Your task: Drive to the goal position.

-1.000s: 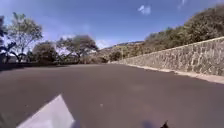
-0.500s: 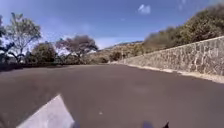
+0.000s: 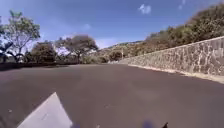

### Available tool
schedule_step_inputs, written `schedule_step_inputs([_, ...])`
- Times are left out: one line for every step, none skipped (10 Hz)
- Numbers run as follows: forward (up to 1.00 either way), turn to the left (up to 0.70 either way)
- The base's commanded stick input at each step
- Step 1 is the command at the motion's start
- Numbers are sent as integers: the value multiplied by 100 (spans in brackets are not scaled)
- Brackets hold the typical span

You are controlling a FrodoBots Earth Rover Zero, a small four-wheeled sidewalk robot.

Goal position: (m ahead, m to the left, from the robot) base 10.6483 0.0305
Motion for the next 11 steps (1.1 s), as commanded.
schedule_step_inputs([50, 0])
schedule_step_inputs([50, 0])
schedule_step_inputs([50, 0])
schedule_step_inputs([50, 0])
schedule_step_inputs([50, 0])
schedule_step_inputs([50, 0])
schedule_step_inputs([50, 0])
schedule_step_inputs([50, 0])
schedule_step_inputs([50, 0])
schedule_step_inputs([50, 0])
schedule_step_inputs([50, 0])
